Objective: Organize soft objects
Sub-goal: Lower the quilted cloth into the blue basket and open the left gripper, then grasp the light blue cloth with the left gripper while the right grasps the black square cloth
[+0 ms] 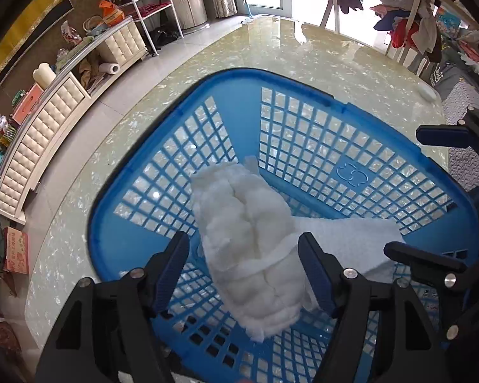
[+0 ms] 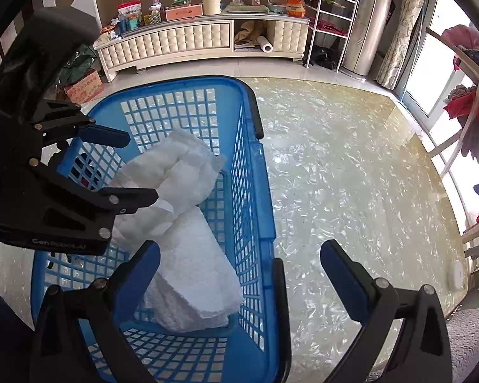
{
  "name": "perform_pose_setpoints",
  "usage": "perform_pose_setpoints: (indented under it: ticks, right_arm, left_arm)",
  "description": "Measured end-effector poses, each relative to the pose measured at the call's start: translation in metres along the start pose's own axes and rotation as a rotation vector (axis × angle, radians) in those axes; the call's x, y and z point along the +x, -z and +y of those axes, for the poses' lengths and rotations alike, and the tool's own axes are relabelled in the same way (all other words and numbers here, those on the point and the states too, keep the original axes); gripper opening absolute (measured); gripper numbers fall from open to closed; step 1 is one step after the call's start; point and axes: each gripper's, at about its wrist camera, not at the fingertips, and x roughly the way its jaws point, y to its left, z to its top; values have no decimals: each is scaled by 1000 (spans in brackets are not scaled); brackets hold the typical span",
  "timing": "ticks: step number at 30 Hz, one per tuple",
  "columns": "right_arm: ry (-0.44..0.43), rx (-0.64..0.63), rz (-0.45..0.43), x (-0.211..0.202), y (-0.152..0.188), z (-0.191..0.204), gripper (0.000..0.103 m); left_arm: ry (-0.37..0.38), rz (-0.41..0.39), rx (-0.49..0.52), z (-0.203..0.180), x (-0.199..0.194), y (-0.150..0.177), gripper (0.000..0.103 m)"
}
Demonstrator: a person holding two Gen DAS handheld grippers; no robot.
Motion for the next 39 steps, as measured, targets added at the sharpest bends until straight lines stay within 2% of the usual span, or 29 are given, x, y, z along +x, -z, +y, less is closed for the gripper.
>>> perform_pose_setpoints:
  ticks: [3,9,12,14,16,25,32,36,39]
  right_arm:
    - [-2,-5,-14,-5,2,2,101]
    - [-31,2,-49,-17,4,5,101]
    - [-51,-20,-78,-26,4,14,101]
    - [-41,-36,-96,-31,4,21,101]
    - [-42,-41,-101,-35,2,27,101]
    - [-83,-56,-89,-54,-9,56,101]
    - [-97,-123,-80,-60,-12,89,101]
    - [-107,-169,-74,-57,-14,110,101]
    - [-127,-192,-63,-52,-17,127,101]
  left_arm:
    - [-21,-15,-7,0,-10,4,79]
    - [-27,-65,-25,5,-37,15,81]
    - [24,-118,-62,12,-59,26,82]
    - [40,-154,-89,16,-73,32,89]
    - [26,-180,-101,19,-87,38,103]
    - [19,-216,-81,23,-133,65,103]
    - [-5,-229,-50,41,-156,109,103]
    - [24,-240,-101,65,-162,139,103]
    - [-19,-224,-140,77,-158,163,103]
